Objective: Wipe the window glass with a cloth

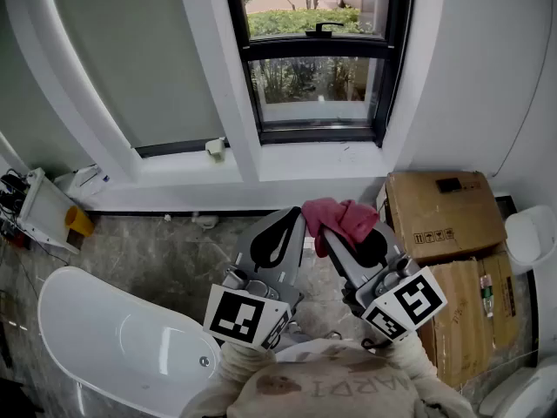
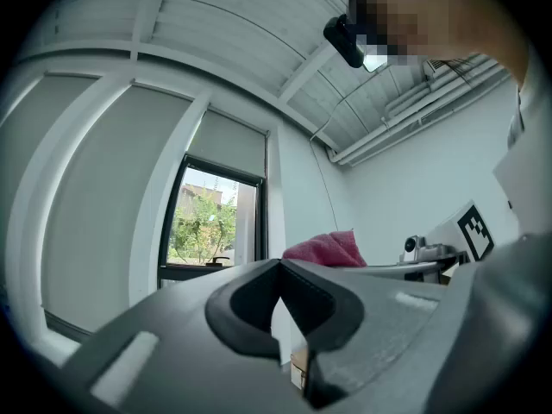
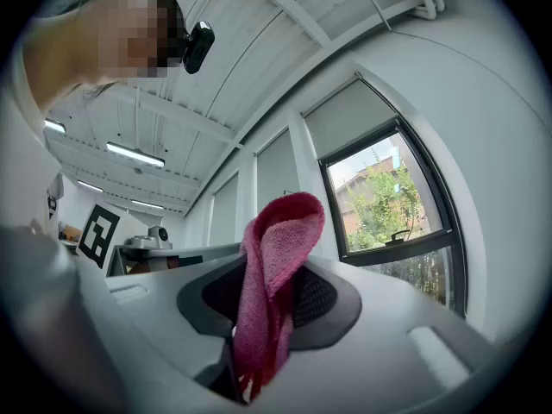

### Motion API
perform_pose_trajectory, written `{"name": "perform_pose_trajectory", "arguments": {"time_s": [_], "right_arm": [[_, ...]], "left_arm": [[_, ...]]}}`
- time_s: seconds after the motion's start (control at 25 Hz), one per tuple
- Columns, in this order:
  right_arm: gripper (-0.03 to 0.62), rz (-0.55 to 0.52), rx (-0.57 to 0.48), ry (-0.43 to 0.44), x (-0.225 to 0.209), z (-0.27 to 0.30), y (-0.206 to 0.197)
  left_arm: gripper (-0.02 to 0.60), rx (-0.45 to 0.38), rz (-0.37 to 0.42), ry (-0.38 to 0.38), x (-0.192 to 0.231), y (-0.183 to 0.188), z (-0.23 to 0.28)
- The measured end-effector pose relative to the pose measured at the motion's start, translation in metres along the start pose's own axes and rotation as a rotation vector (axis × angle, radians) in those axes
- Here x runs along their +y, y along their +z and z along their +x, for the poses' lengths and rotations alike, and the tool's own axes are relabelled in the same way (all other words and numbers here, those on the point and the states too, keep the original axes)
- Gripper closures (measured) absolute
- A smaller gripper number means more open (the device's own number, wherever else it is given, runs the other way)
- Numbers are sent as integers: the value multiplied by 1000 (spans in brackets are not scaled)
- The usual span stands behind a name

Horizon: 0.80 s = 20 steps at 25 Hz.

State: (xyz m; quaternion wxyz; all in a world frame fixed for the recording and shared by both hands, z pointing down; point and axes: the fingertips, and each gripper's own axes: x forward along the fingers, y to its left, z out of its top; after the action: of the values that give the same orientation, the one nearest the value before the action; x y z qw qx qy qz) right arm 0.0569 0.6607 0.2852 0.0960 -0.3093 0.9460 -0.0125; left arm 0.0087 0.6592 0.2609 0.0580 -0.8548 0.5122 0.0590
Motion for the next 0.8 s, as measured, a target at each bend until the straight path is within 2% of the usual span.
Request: {"name": "perform_pose_trajectory", "arguments": {"time_s": [0.2, 0.52, 0.68, 0.8], "right_arm": [[461, -12, -1, 9, -1, 7, 0], [461, -24, -9, 12, 5, 41, -6], [461, -32, -34, -17, 6, 60, -11], [461, -36, -15, -47, 0, 70, -18]], "left_arm": [[581, -11, -4, 5, 6, 0, 1], [581, -20, 11, 16, 41, -2, -1], [581, -42, 23, 14, 66, -7, -2], [581, -48, 37, 11, 81, -10, 3]]}}
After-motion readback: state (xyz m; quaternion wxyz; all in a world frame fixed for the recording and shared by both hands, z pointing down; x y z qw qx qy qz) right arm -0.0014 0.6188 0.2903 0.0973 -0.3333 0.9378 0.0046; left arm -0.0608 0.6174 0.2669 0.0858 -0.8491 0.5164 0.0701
